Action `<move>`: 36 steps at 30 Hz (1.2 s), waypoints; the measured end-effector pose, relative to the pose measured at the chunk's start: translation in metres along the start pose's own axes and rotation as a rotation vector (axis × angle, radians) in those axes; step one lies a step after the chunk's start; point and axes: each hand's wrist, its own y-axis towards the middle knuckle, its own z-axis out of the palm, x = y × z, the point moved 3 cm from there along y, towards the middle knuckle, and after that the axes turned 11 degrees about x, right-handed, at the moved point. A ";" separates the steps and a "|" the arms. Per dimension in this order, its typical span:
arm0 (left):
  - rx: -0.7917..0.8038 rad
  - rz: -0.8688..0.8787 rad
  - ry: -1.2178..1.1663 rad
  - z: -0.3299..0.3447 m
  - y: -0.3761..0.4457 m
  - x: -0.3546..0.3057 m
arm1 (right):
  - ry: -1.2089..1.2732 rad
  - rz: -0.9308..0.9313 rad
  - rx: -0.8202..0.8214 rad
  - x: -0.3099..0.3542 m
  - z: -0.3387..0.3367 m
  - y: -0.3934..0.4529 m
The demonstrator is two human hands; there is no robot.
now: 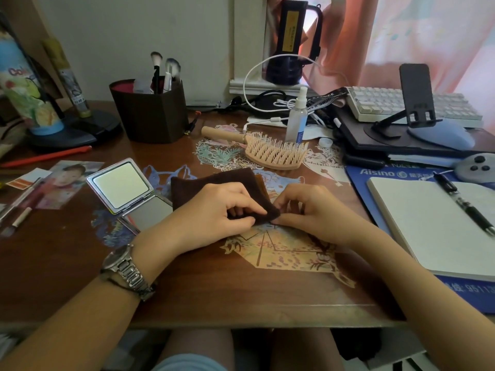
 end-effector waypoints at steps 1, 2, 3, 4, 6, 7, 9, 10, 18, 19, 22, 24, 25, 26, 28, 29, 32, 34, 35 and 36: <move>0.002 -0.004 -0.002 0.000 0.000 0.000 | -0.013 -0.006 0.004 0.000 0.000 0.000; 0.003 -0.008 -0.006 0.000 0.000 0.001 | -0.024 -0.008 0.006 -0.001 -0.001 0.000; 0.004 -0.011 -0.012 0.000 -0.001 0.001 | -0.029 -0.008 0.006 -0.002 -0.003 -0.001; 0.006 -0.014 -0.018 0.000 -0.001 0.001 | -0.035 -0.005 0.009 -0.003 -0.004 -0.002; 0.010 -0.016 -0.024 0.000 -0.001 0.001 | -0.059 0.004 0.015 -0.005 -0.007 -0.005; 0.015 -0.018 -0.024 0.000 -0.001 0.001 | -0.074 0.011 0.018 -0.008 -0.010 -0.007; 0.027 -0.022 -0.021 0.000 -0.002 0.000 | -0.098 0.031 0.014 -0.012 -0.015 -0.012; 0.030 -0.023 -0.020 0.000 -0.002 0.000 | -0.108 0.048 0.008 -0.016 -0.017 -0.015; 0.015 -0.024 -0.037 0.000 -0.002 -0.001 | 0.067 0.143 -0.037 -0.031 -0.024 -0.025; 0.006 -0.025 -0.047 0.000 -0.002 -0.001 | 0.080 0.139 -0.052 -0.031 -0.024 -0.025; -0.013 -0.030 -0.074 -0.001 -0.003 -0.001 | 0.099 0.137 -0.071 -0.028 -0.024 -0.024; -0.015 -0.036 -0.081 -0.001 -0.003 -0.002 | 0.130 0.139 -0.071 -0.027 -0.025 -0.025; -0.018 -0.039 -0.082 -0.001 -0.003 -0.002 | 0.148 0.143 -0.065 -0.027 -0.025 -0.025; -0.022 -0.041 -0.081 -0.001 -0.003 -0.002 | 0.162 0.148 -0.056 -0.026 -0.025 -0.025; -0.031 -0.045 -0.081 -0.001 -0.003 -0.001 | 0.168 0.162 -0.054 -0.029 -0.024 -0.023; -0.034 -0.046 -0.080 -0.001 -0.003 -0.001 | 0.154 0.176 -0.054 -0.031 -0.024 -0.021; -0.039 -0.047 -0.078 -0.001 -0.003 -0.001 | 0.099 0.228 -0.019 -0.037 -0.022 -0.016; -0.042 -0.049 -0.077 -0.001 -0.003 0.000 | 0.101 0.249 -0.040 -0.037 -0.021 -0.014; -0.044 -0.049 -0.077 -0.001 -0.003 0.000 | 0.099 0.253 -0.069 -0.037 -0.021 -0.014; -0.044 -0.049 -0.075 -0.002 -0.003 -0.001 | 0.093 0.253 -0.095 -0.036 -0.021 -0.013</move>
